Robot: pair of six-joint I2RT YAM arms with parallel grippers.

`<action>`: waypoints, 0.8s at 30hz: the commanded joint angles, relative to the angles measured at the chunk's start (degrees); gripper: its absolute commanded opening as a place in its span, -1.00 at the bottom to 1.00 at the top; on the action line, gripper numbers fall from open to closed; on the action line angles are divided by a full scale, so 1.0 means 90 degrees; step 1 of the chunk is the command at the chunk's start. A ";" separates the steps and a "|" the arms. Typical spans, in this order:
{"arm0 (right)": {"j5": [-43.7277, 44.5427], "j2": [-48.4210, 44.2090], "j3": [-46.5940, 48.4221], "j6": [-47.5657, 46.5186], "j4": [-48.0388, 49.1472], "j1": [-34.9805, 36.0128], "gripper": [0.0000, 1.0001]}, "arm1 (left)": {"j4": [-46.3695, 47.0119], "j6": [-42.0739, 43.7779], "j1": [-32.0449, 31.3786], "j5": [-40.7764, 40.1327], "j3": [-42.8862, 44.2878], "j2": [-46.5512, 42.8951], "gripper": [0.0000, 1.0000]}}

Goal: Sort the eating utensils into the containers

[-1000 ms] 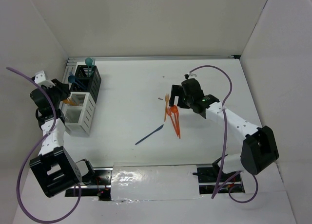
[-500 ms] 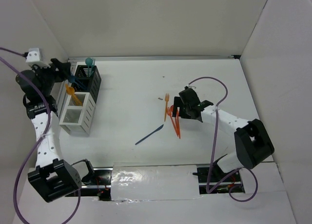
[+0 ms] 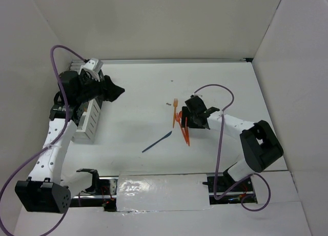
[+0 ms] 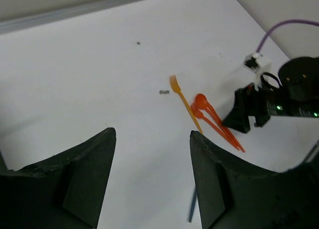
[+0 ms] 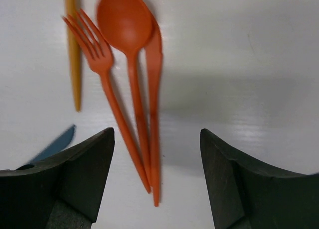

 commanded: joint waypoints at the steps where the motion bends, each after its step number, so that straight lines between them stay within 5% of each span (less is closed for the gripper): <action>1: 0.0022 0.0190 0.0872 -0.0114 0.0337 0.0068 0.51 | -0.0313 -0.0343 -0.0233 -0.0067 -0.0090 -0.0369 0.45; 14: 0.0382 0.2348 0.3648 -0.0367 -0.0580 0.0146 0.15 | -0.0714 -0.0736 -0.0907 -0.0300 -0.0940 -0.1024 0.46; 24: 0.0726 0.3120 0.3864 -0.0123 -0.0874 0.0234 -0.08 | -0.0920 -0.0491 -0.0829 -0.0535 -0.0920 -0.1092 0.50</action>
